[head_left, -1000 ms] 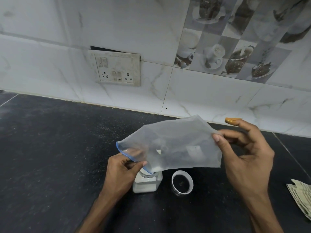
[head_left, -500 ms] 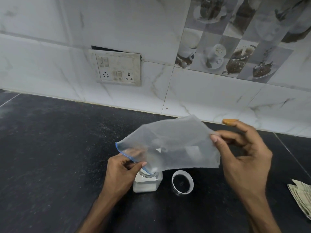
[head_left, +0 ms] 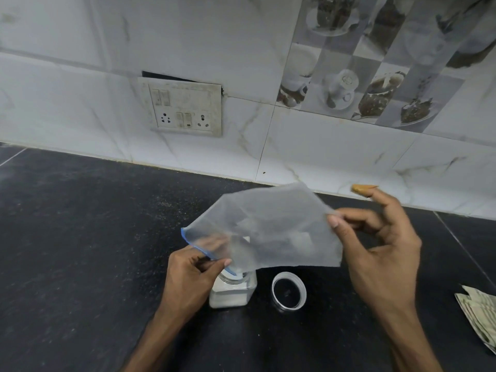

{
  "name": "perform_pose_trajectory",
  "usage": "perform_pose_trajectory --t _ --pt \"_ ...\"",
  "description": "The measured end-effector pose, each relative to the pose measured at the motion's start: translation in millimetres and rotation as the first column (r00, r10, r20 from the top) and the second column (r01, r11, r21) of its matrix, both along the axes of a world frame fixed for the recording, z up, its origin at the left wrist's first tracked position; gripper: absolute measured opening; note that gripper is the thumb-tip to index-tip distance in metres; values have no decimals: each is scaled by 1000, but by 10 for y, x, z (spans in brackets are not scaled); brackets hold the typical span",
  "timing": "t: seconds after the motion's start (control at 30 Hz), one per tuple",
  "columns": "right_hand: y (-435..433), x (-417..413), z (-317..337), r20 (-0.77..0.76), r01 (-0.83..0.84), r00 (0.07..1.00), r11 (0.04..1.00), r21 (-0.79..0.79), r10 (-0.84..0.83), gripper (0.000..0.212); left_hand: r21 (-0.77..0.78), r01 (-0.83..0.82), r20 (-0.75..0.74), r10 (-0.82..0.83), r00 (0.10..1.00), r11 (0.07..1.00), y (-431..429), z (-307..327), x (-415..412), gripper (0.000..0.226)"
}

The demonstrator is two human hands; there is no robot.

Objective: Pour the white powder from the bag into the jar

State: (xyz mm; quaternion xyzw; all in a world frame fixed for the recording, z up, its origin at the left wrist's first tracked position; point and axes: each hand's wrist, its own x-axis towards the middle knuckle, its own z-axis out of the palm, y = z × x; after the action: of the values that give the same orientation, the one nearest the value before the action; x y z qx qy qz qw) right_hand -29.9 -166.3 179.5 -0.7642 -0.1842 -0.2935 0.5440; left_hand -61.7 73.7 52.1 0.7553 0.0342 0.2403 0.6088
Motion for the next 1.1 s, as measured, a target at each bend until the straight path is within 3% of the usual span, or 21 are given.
perform_pose_trajectory --t 0.27,0.47,1.1 --pt "-25 7 25 11 27 1000 1000 17 -27 42 0 4 -6 -4 1000 1000 1 -9 -5 34" --pt "-9 -9 19 22 52 998 998 45 -53 37 2 11 -10 -11 1000 1000 -17 42 -18 48" --pt "-26 45 27 30 64 997 997 36 -65 36 -33 16 -31 -17 999 999 -19 48 7 45"
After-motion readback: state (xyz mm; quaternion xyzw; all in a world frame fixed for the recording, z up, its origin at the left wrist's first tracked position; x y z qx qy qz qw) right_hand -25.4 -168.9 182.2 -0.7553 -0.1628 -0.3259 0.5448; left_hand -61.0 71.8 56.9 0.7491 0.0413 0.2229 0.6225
